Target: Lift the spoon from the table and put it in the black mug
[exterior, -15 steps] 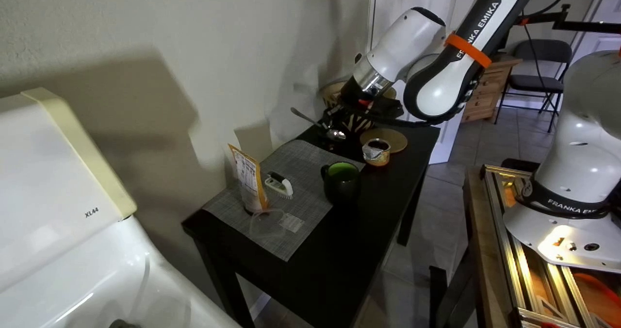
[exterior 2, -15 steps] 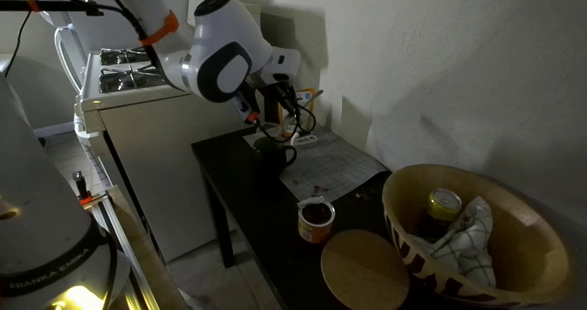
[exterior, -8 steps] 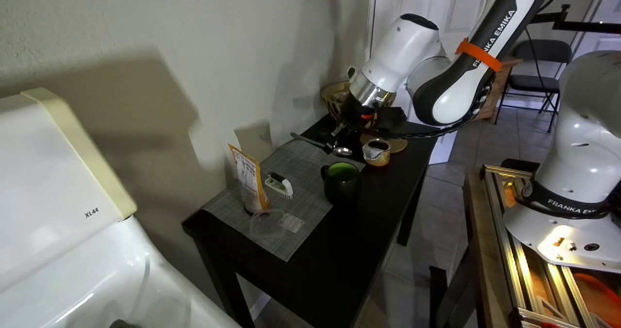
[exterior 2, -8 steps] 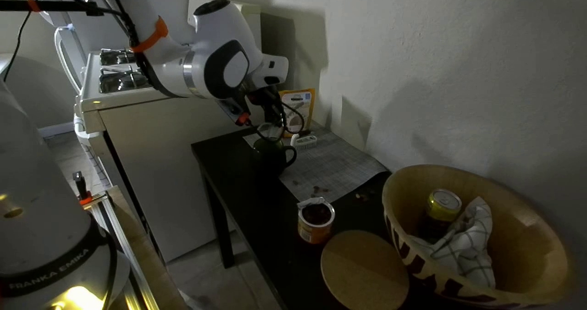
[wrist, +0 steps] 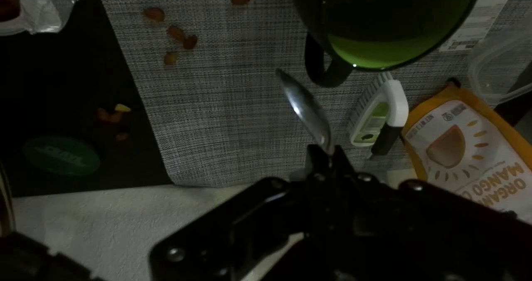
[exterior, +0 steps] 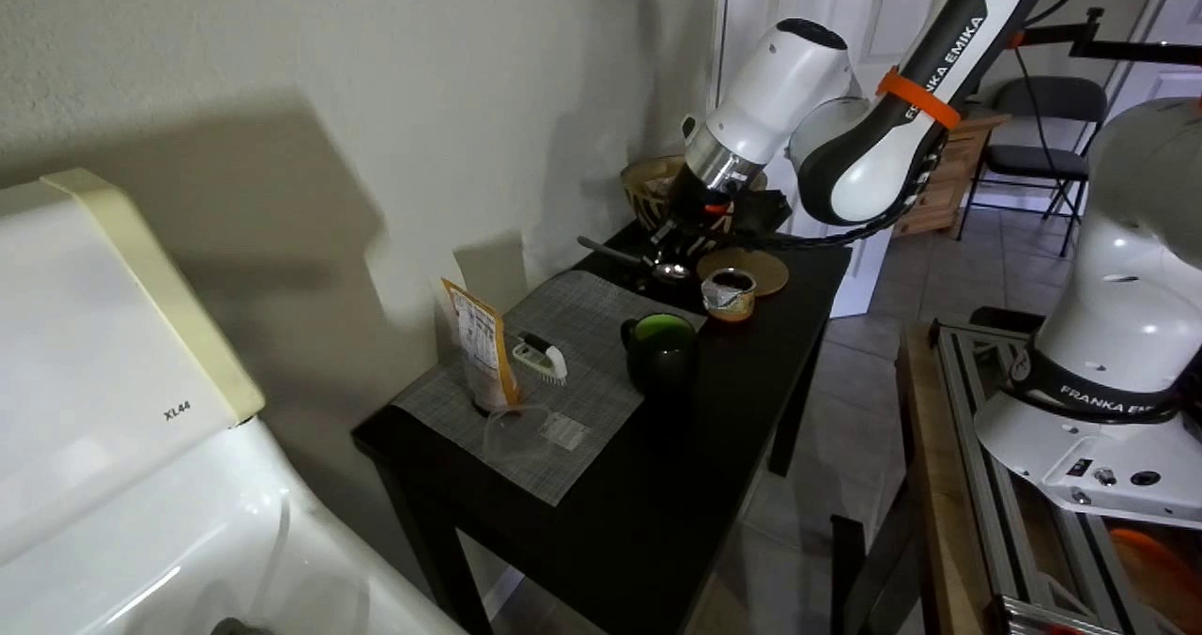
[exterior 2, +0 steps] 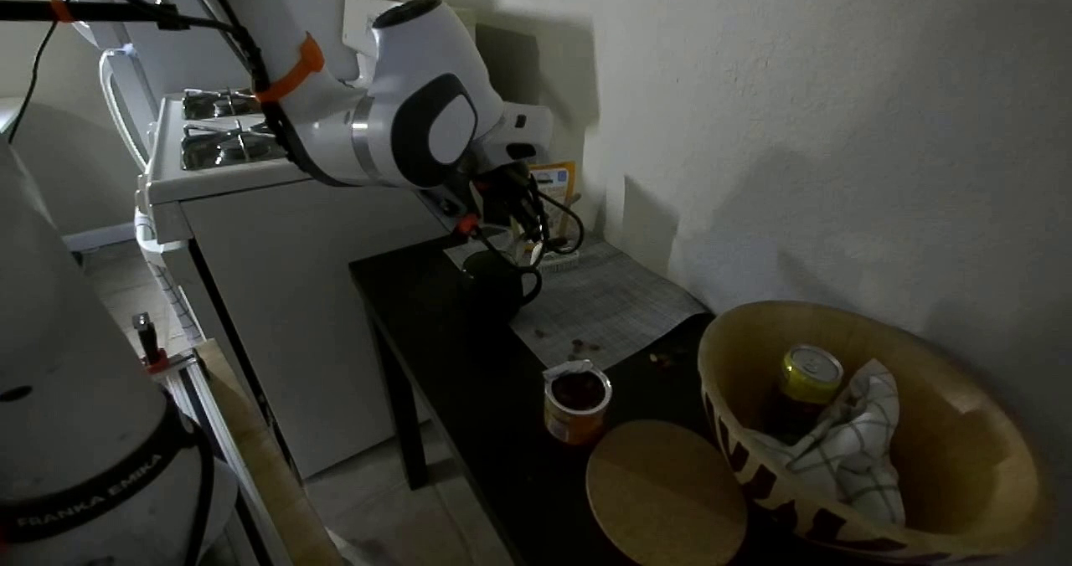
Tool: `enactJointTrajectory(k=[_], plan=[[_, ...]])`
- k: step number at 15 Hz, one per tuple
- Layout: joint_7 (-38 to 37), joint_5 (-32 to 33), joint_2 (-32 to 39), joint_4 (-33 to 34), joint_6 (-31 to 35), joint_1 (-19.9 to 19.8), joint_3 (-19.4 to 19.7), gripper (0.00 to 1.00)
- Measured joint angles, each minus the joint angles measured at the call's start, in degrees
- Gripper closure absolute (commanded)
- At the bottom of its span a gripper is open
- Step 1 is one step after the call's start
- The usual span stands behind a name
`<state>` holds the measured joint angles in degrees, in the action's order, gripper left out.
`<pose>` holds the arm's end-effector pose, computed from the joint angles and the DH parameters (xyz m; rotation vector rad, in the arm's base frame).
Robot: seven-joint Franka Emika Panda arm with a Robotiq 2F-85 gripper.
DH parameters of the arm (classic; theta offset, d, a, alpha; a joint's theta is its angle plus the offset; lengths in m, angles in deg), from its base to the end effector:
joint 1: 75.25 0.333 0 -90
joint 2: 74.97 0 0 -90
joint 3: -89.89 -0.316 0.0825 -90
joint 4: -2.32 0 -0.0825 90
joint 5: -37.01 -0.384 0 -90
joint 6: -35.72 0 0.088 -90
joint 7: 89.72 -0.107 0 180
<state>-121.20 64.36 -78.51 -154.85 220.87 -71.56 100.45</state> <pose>0.4308 -0.0063 0.2961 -2.9779 0.2763 -0.8280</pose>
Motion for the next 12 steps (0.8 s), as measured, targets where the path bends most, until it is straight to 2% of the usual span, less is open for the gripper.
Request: enactJointTrajectory(k=[4, 6, 10, 12], plan=[[-1.26, -0.41, -0.19, 0.7, 3.06, -1.09, -0.01, 0.99], [0.39, -5.94, -0.66, 0.56, 7.72, -2.01, -0.47, 0.99], [-0.27, -7.5, -0.07, -0.35, 21.44, -2.41, -0.75, 0.99], [2.59, -13.43, 0.66, -0.28, 24.86, -2.37, -2.53, 0.99]])
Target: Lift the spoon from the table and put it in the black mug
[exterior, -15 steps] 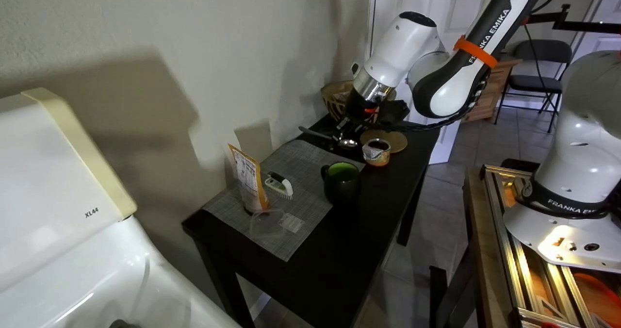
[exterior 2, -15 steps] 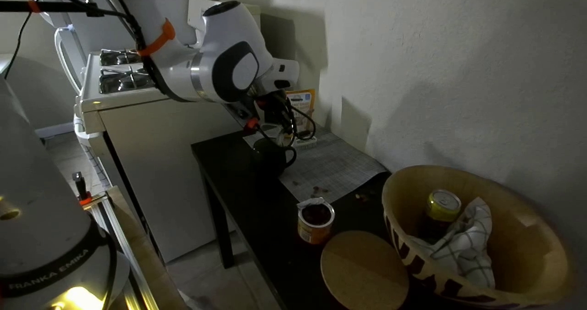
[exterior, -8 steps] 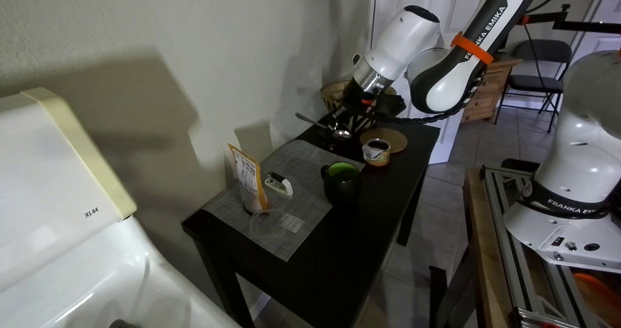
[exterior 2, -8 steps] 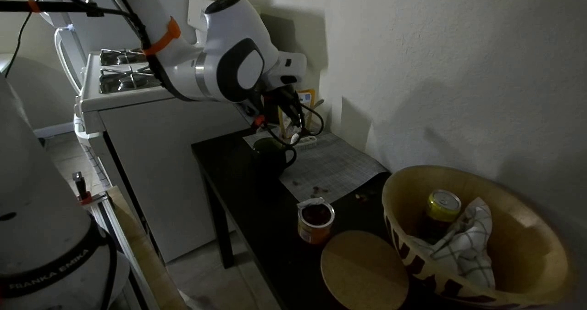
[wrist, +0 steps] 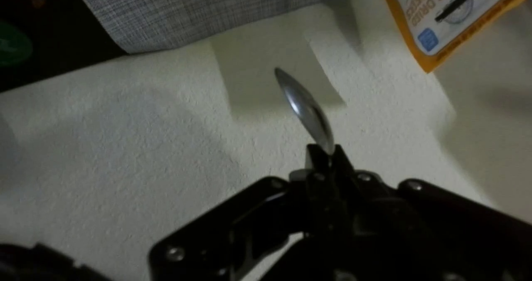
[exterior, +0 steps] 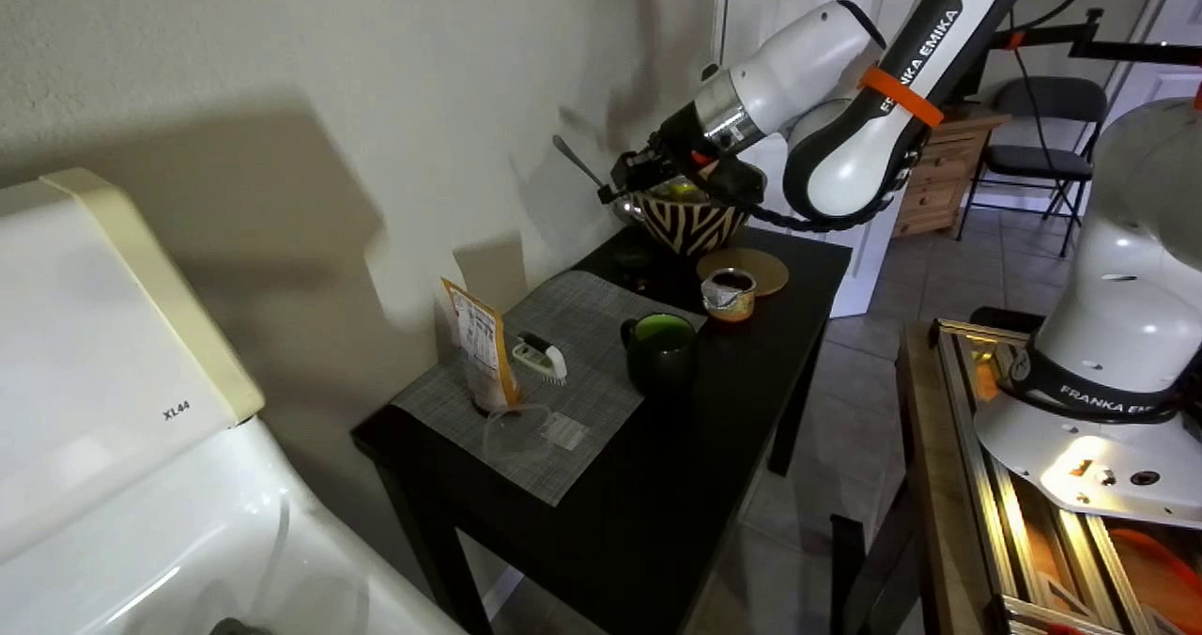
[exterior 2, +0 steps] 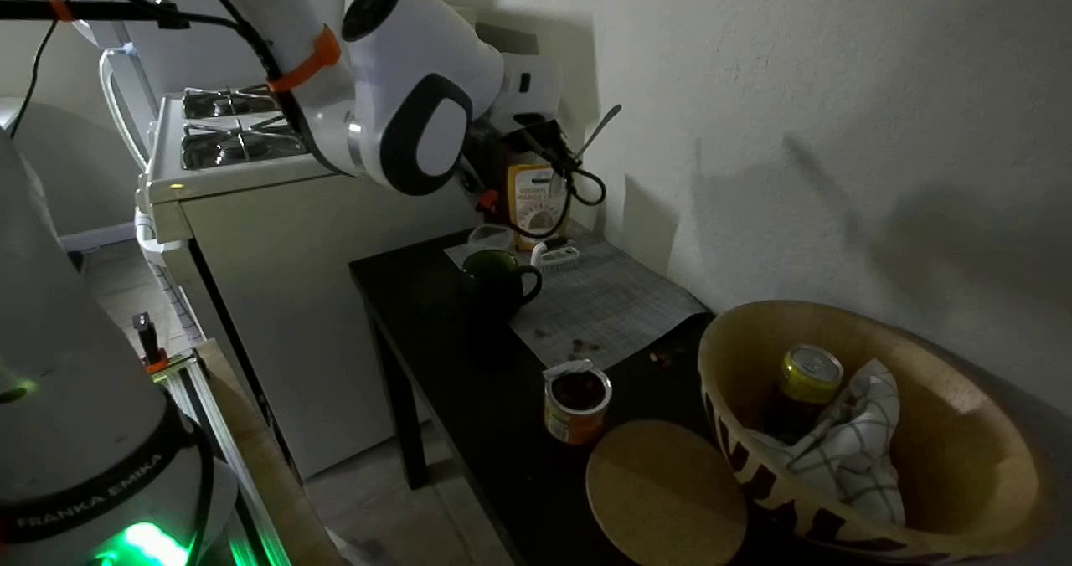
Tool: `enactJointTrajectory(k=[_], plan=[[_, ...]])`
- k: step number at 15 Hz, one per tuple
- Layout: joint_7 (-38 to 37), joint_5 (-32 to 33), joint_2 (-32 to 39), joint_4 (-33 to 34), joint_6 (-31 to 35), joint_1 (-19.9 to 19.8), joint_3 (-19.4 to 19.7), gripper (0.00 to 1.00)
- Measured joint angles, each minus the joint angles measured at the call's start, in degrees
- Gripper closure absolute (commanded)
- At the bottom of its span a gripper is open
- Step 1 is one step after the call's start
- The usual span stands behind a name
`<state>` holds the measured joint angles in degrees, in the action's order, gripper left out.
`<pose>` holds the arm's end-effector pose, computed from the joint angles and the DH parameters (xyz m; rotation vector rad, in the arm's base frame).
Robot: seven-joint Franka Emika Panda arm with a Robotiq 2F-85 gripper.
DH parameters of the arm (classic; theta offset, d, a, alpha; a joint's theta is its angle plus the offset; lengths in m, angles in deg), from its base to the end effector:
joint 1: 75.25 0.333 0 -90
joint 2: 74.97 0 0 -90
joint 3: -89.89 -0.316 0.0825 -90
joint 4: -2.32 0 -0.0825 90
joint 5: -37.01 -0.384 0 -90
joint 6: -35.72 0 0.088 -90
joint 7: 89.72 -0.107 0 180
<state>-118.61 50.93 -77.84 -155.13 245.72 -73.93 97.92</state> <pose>0.4411 -0.0205 0.3514 -2.5867 0.4586 -1.3376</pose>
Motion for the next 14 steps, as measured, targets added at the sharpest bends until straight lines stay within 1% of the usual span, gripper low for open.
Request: enactJointTrajectory(k=[2, 5, 7, 8, 10, 13, 14], plan=[[5.93, -9.72, 0.2, 0.05, 1.17, -0.28, -2.12, 0.99], [15.39, -24.43, 1.44, 0.0, 1.37, -2.72, -4.52, 0.99], [21.25, -33.56, 3.97, -0.01, 4.3, -3.35, -5.4, 0.99], [23.81, -38.06, 5.94, 0.07, 6.88, -2.86, -5.49, 0.99], [27.66, -46.57, 10.29, 0.62, 12.53, -0.09, -4.84, 0.99], [32.29, -59.02, 16.12, 2.93, 20.0, 6.88, -2.69, 0.99], [33.93, -63.06, 17.76, 3.98, 22.17, 9.23, -2.18, 0.94]])
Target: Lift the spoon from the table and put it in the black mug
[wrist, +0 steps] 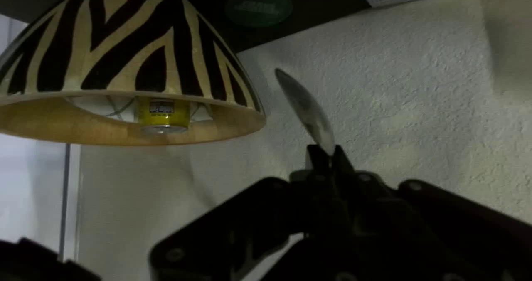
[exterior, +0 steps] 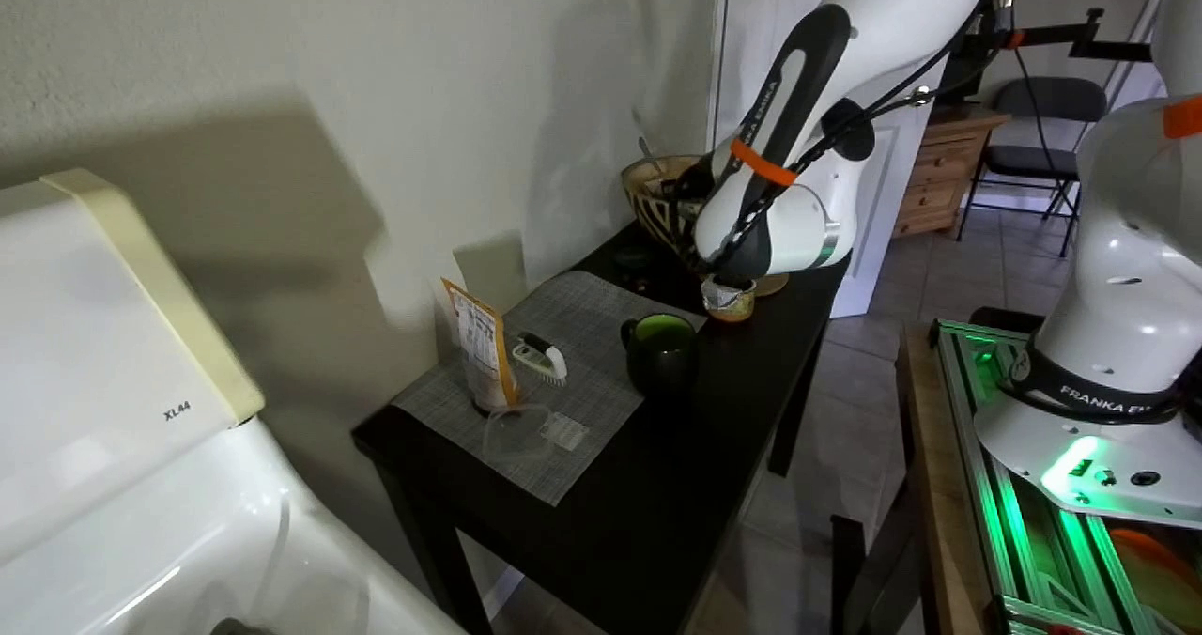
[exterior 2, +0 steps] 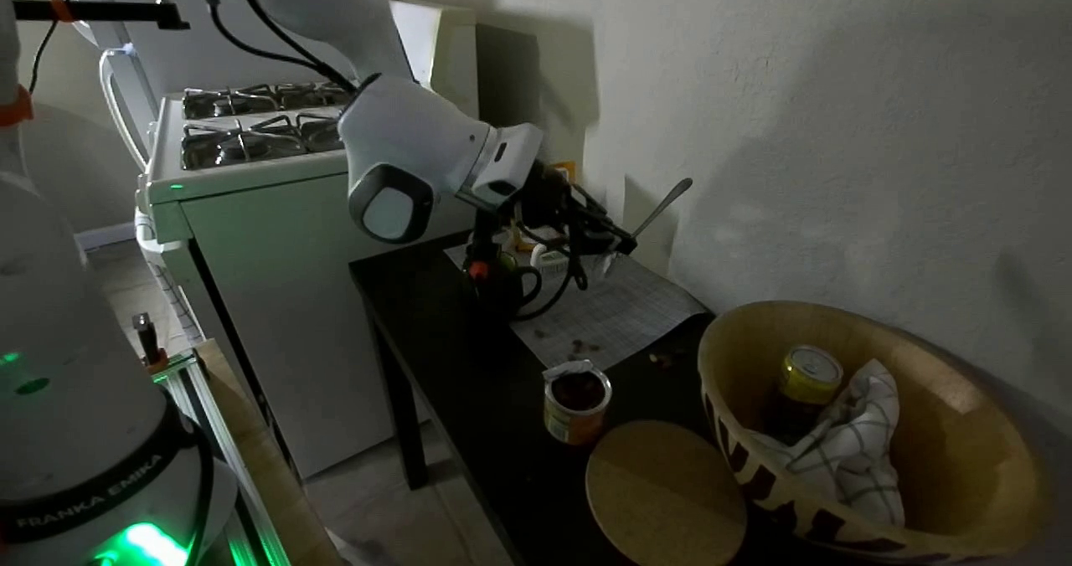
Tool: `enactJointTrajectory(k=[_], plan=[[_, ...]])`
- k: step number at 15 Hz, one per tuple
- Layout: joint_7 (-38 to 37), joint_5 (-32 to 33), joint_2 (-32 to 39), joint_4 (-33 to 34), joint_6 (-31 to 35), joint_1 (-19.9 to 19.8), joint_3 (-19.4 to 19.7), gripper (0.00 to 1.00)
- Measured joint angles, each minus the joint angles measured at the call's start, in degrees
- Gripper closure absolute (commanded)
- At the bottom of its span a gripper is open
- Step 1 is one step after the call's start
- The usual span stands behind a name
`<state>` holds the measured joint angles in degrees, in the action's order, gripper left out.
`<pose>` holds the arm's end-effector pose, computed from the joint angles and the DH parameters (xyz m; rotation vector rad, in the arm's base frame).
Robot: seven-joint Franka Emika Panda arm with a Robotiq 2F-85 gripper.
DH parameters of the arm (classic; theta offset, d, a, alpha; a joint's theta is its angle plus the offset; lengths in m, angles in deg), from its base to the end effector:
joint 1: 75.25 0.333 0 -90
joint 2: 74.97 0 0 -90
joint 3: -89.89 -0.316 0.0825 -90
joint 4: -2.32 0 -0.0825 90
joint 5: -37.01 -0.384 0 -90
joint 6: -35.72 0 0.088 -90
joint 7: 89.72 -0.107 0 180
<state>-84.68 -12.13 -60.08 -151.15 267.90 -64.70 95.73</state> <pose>0.4148 -0.0709 0.2831 2.2930 -0.9046 1.3931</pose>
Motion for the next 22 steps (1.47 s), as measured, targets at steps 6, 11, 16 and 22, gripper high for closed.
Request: enactJointTrajectory(k=[6, 11, 16, 22], plan=[[5.33, -8.79, 4.43, 3.96, 4.23, 1.98, -1.79, 0.99], [11.21, -17.83, 5.07, 8.04, 10.74, 6.23, -3.77, 0.99], [21.12, -27.23, 5.44, 18.17, 9.24, 27.31, 13.33, 0.99], [21.0, -32.89, 9.29, 19.18, 9.37, 43.42, 18.81, 0.99]])
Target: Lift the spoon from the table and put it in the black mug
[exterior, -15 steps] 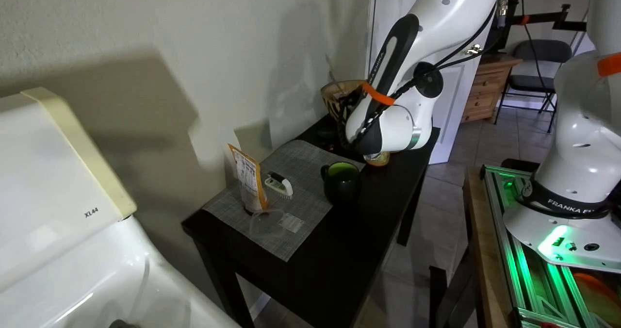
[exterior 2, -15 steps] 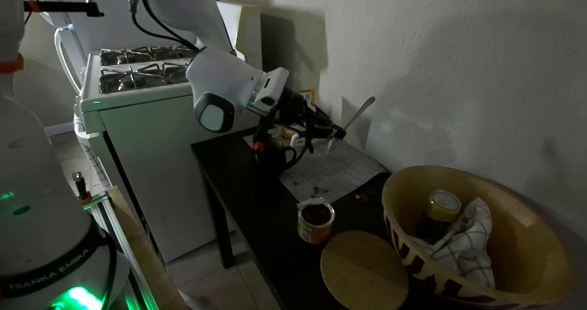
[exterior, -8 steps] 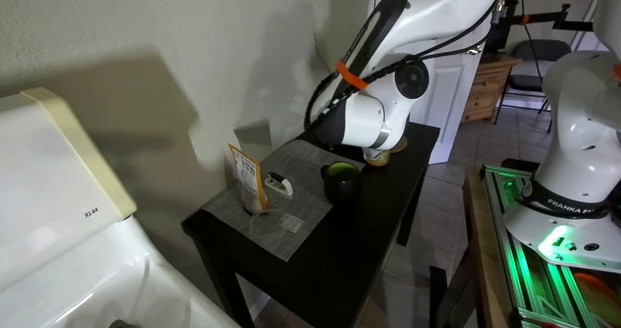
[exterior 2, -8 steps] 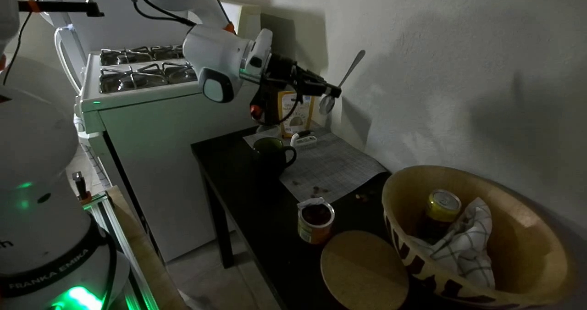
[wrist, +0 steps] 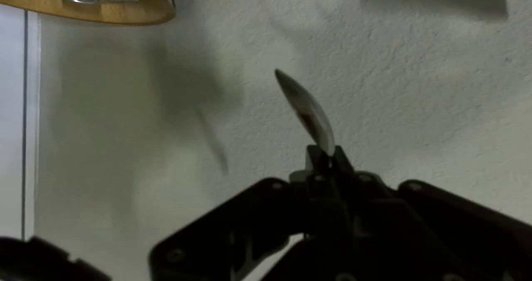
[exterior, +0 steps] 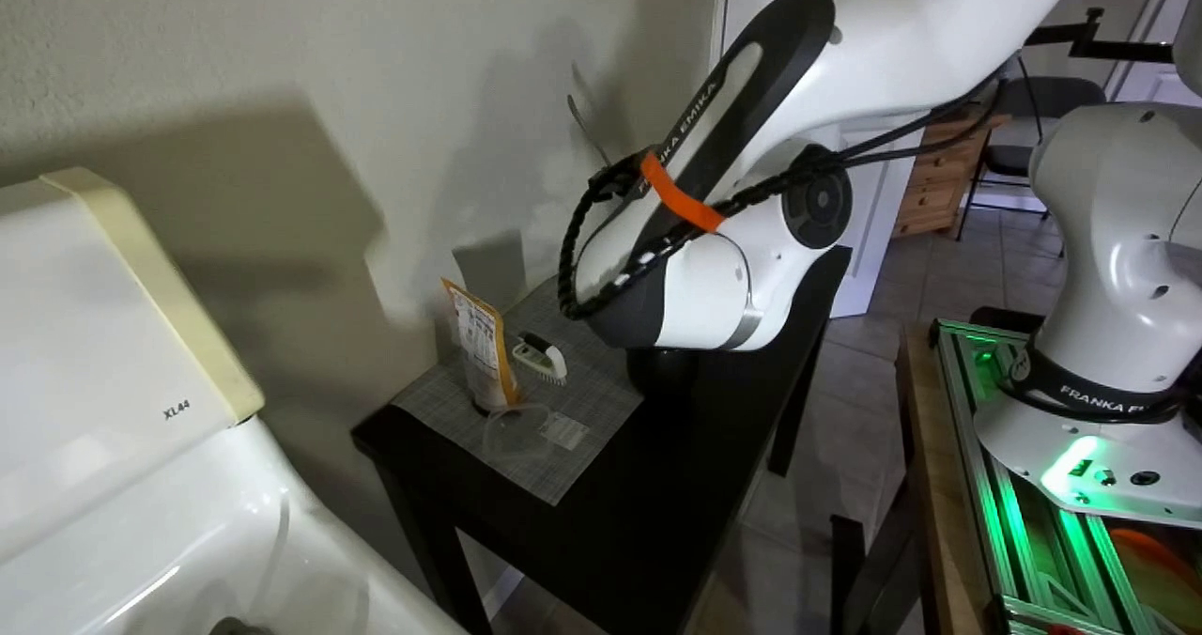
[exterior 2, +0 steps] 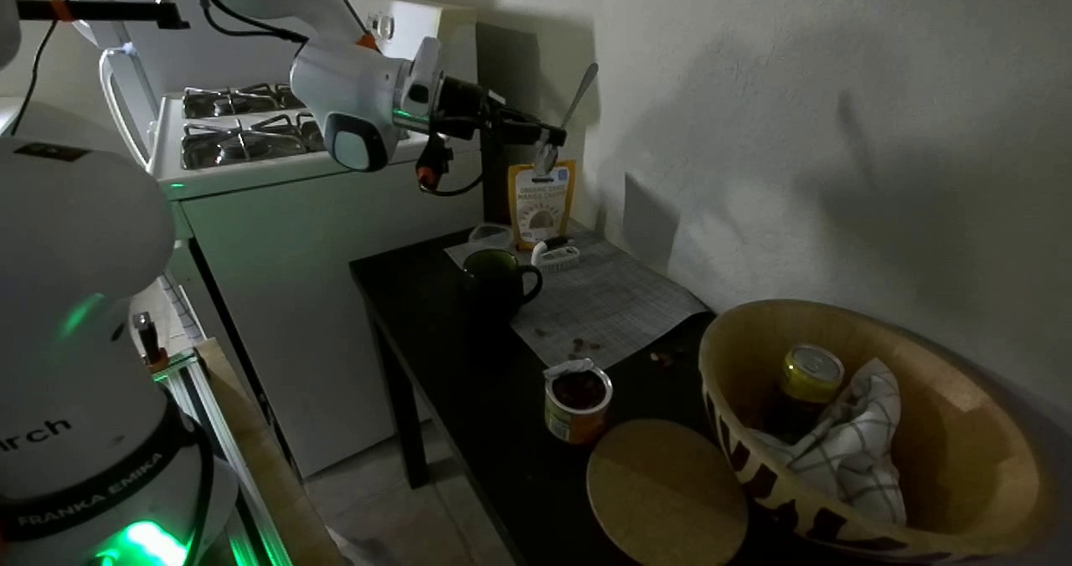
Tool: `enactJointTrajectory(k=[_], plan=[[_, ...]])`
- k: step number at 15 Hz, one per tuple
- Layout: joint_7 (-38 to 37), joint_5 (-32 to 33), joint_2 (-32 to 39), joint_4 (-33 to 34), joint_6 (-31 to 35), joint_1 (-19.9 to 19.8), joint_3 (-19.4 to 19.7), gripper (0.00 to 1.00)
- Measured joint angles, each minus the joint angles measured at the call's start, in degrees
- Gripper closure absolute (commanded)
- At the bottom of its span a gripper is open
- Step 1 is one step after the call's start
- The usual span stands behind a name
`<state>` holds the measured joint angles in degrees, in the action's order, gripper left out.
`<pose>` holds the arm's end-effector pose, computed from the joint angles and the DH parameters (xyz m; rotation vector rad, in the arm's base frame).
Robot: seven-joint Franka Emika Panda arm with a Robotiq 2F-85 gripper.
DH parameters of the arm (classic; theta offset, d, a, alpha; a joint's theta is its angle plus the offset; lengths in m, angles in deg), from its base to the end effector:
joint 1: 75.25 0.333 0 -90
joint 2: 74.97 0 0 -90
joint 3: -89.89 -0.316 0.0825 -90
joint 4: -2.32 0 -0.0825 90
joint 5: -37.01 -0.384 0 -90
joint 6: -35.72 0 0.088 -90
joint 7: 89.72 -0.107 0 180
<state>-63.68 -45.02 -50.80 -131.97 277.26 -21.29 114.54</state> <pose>0.4400 0.1065 0.3304 2.0457 -0.6790 1.5713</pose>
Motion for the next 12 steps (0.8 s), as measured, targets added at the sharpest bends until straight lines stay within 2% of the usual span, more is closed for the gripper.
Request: enactJointTrajectory(k=[2, 4, 5, 8, 9, 12], plan=[[-0.11, -1.83, 1.78, 0.56, 0.0, 2.3, -0.09, 0.99], [-0.32, -2.95, 3.17, 0.88, 0.0, 2.45, -1.58, 0.99], [-0.41, -3.15, 3.73, 0.89, -0.13, 2.44, -2.27, 0.94], [-0.57, -2.98, 4.02, 0.9, 0.21, -2.44, -9.67, 0.94], [-0.57, -2.97, 4.01, 0.91, 0.21, -3.08, -10.35, 0.99], [-0.25, -3.0, 4.1, 0.9, -0.06, -3.5, -10.39, 0.99]])
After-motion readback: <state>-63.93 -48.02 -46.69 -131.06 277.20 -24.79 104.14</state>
